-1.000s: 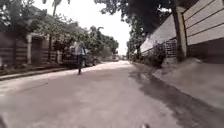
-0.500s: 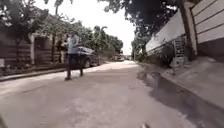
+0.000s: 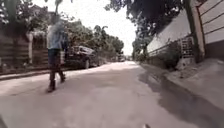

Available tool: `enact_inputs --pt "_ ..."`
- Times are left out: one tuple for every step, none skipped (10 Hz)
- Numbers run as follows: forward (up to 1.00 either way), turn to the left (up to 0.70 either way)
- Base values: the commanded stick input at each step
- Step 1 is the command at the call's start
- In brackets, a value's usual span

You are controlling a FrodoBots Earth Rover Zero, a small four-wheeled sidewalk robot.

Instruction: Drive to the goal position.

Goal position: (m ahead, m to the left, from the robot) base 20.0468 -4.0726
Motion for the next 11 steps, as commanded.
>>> enact_inputs --pt "0.70 0.00" --pt "0.70 0.00" --pt "0.70 0.00" --pt "0.70 0.00" --pt "0.70 0.00" --pt "0.70 0.00" --pt "0.70 0.00" --pt "0.70 0.00" --pt "0.70 0.00" --pt "0.70 0.00" --pt "0.70 0.00"
